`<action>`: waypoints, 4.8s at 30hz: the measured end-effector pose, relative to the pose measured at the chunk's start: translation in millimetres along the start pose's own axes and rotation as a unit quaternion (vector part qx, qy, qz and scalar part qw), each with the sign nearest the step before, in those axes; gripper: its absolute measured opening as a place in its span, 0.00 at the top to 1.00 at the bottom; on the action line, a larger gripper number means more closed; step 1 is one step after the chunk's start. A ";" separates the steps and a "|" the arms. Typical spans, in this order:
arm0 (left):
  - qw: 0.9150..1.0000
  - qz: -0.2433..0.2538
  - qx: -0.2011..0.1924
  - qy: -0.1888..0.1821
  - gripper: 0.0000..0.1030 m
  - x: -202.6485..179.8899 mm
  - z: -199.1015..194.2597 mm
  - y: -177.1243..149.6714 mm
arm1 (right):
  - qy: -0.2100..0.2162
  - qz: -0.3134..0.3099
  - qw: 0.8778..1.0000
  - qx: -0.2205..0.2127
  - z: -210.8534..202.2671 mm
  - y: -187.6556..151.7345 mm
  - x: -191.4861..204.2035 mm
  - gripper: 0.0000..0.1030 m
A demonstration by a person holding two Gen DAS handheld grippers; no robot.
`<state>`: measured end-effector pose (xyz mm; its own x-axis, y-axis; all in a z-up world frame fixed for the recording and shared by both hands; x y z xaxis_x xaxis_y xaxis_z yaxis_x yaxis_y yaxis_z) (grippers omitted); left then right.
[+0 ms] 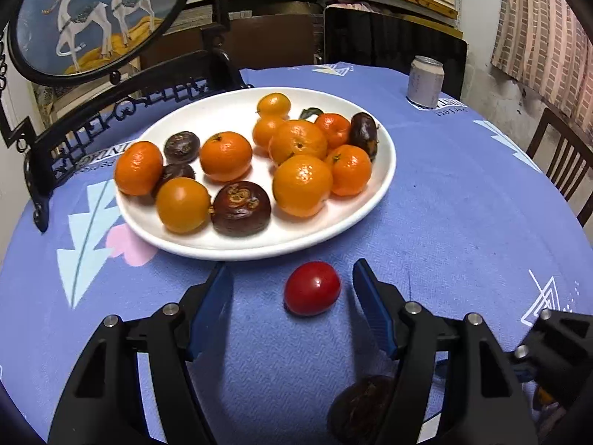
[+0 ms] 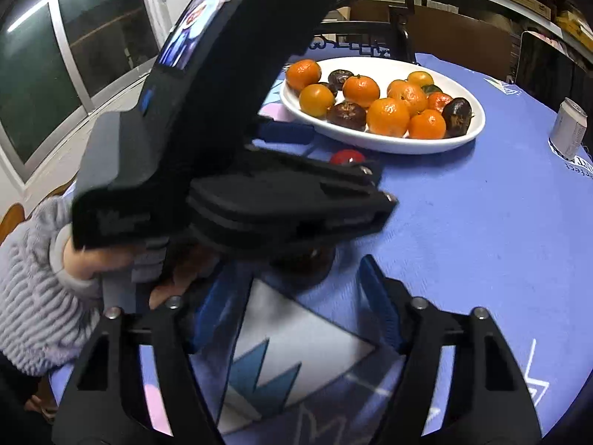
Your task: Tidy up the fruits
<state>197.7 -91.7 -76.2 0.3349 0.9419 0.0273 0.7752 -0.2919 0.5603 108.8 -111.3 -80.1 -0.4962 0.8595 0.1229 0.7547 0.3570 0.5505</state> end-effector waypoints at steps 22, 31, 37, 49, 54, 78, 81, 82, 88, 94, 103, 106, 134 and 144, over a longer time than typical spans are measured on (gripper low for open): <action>0.999 -0.013 -0.029 0.025 0.72 6.2 -19.9 -8.9 | -0.029 0.031 0.999 -0.032 -28.0 -5.3 -22.5 0.58; 0.990 -0.070 -0.103 0.071 0.71 43.1 -71.1 14.2 | -0.033 0.082 0.993 -0.083 -59.6 29.4 -64.0 0.58; 0.985 -0.097 -0.104 0.101 0.71 58.4 -61.0 42.8 | -0.057 0.086 0.988 -0.113 -54.3 93.9 -88.1 0.58; 0.986 -0.106 -0.084 0.096 0.71 63.3 -26.8 65.2 | -0.059 0.084 0.991 -0.091 -13.1 123.0 -97.1 0.58; 0.987 -0.104 -0.080 0.095 0.71 64.6 -15.6 76.7 | -0.067 0.086 0.990 -0.091 -4.9 133.8 -106.6 0.58; 0.986 -0.086 -0.091 0.114 0.44 62.4 -12.3 88.1 | -0.085 0.091 0.982 -0.139 -17.5 143.8 -109.0 0.33; 0.985 -0.090 -0.100 0.111 0.41 62.8 -20.3 88.9 | -0.085 0.096 0.980 -0.150 -23.9 144.1 -108.7 0.32; 0.985 -0.090 -0.101 0.110 0.41 62.7 -22.4 89.1 | -0.086 0.099 0.979 -0.155 -26.0 143.7 -109.4 0.31; 0.982 -0.099 -0.108 0.115 0.41 67.8 -34.1 83.0 | -0.097 0.125 0.971 -0.177 -33.4 136.1 -118.7 0.24; 0.982 -0.110 -0.107 0.109 0.41 71.4 -44.0 67.1 | -0.100 0.124 0.975 -0.157 -27.9 118.5 -118.2 0.21; 0.985 -0.099 -0.103 0.097 0.40 54.5 -60.9 41.0 | -0.071 0.133 0.981 -0.118 -19.4 72.7 -104.0 0.17; 0.985 -0.088 -0.104 0.106 0.40 47.5 -66.7 31.9 | -0.051 0.149 0.980 -0.120 -29.5 55.2 -93.5 0.17; 0.991 -0.084 -0.044 0.095 0.01 29.8 -61.0 -33.3 | -0.157 0.185 0.963 -0.116 -24.6 22.7 -109.3 0.02; 0.990 -0.079 -0.055 0.103 0.01 30.6 -67.9 -31.9 | -0.167 0.175 0.964 -0.112 -25.6 19.6 -103.6 0.02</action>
<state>146.8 -42.2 -37.0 0.0898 0.9916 0.0935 0.7424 -0.1292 0.6573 164.0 -202.8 -60.9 -0.0338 0.9961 0.0810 0.7199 -0.0320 0.6933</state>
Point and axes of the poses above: each gripper's, at about its wrist camera, not at the fingertips, and z roughly the way its jaws point, x to its left, y to its top, the point moved 6 cm from there along z, roughly the way its jaws point, and after that the axes turned 10 degrees about x, right-handed, at the moved point
